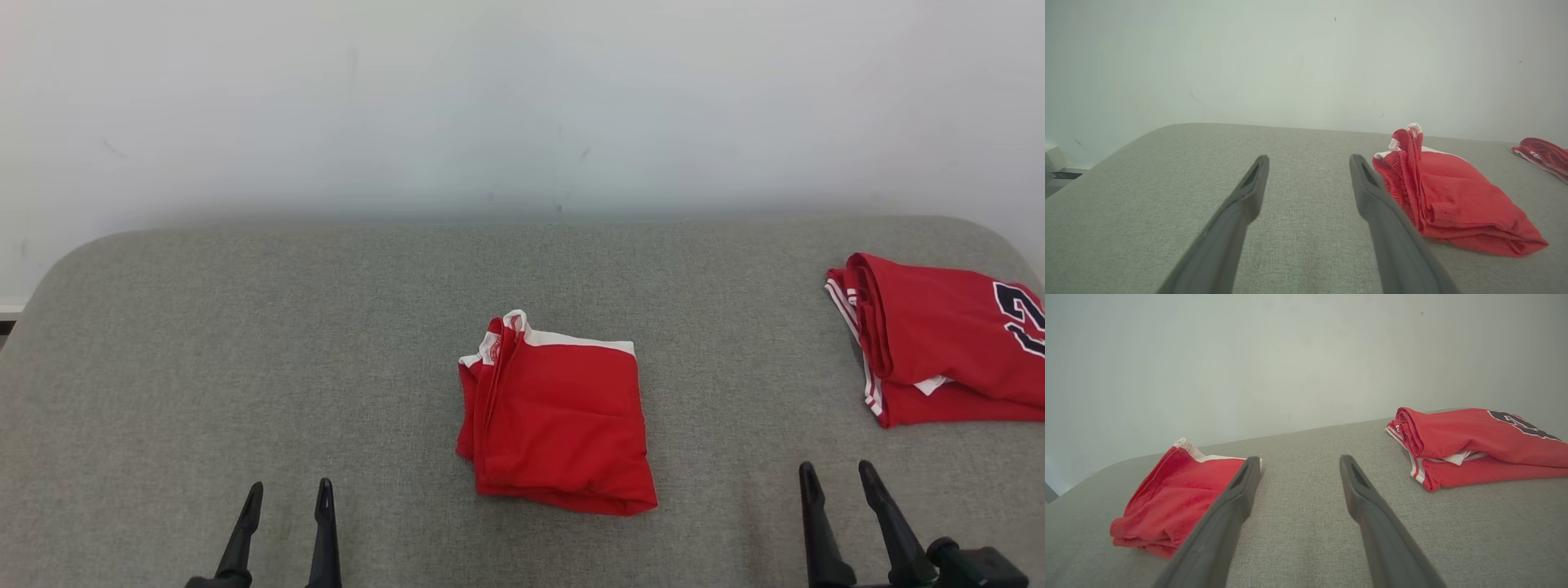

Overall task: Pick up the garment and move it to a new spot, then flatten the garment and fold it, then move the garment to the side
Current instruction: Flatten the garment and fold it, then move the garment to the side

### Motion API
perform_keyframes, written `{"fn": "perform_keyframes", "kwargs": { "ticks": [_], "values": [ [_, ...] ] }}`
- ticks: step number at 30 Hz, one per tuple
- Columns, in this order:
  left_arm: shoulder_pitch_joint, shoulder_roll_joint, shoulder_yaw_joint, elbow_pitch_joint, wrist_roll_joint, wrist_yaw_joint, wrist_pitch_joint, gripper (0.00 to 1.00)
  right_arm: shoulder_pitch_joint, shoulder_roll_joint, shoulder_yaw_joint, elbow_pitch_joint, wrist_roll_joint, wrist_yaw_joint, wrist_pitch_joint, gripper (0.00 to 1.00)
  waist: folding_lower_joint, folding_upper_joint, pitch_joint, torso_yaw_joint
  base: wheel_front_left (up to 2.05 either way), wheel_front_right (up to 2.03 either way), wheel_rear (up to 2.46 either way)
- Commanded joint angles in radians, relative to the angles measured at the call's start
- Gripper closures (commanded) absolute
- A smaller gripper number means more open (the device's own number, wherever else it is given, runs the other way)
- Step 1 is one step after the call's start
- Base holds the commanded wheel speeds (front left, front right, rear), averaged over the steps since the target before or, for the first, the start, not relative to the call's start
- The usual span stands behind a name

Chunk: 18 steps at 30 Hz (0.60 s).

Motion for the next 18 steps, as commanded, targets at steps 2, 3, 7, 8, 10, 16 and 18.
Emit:
{"fn": "perform_keyframes", "kwargs": {
  "ticks": [2, 3, 7, 8, 10, 16, 18],
  "values": [
    [0.023, 0.001, 0.005, -0.006, 0.016, 0.002, -0.003, 0.0, 0.019, 0.012, -0.008, 0.008, -0.022, -0.002, 0.001, 0.0, 0.0001, 0.0, -0.001, 0.001, 0.0, 0.0, 0.0],
    [0.025, 0.001, 0.003, -0.008, 0.021, 0.001, -0.003, 0.0, 0.024, 0.014, -0.013, 0.011, -0.028, -0.002, 0.001, 0.0, 0.0001, 0.0, -0.002, 0.002, 0.0, 0.0, 0.0],
    [0.032, 0.0, -0.003, -0.011, 0.061, -0.006, -0.003, 0.0, 0.04, 0.029, -0.033, 0.022, -0.046, -0.002, 0.001, 0.0, 0.0001, 0.0, -0.006, 0.004, 0.0, 0.0, 0.0],
    [0.036, 0.0, -0.005, -0.013, 0.068, -0.008, -0.003, 0.0, 0.04, 0.032, -0.036, 0.021, -0.051, -0.002, 0.001, 0.0, 0.0001, 0.0, -0.007, 0.004, 0.0, 0.0, 0.0],
    [0.043, 0.001, -0.006, -0.018, 0.073, -0.008, -0.003, 0.0, 0.045, 0.037, -0.04, 0.024, -0.057, -0.002, 0.001, 0.0, 0.0001, 0.0, -0.008, 0.002, 0.0, 0.0, 0.0],
    [0.056, 0.001, -0.009, -0.028, 0.078, -0.008, -0.003, 0.0, 0.046, 0.049, -0.042, 0.031, -0.062, -0.002, 0.001, 0.0, 0.0001, 0.0, -0.01, -0.003, 0.0, 0.0, 0.0],
    [0.062, 0.001, -0.008, -0.029, 0.078, -0.01, -0.003, 0.0, 0.045, 0.051, -0.038, 0.031, -0.065, -0.002, 0.001, 0.0, 0.0001, 0.0, -0.01, -0.004, 0.0, 0.0, 0.0]
  ]
}}
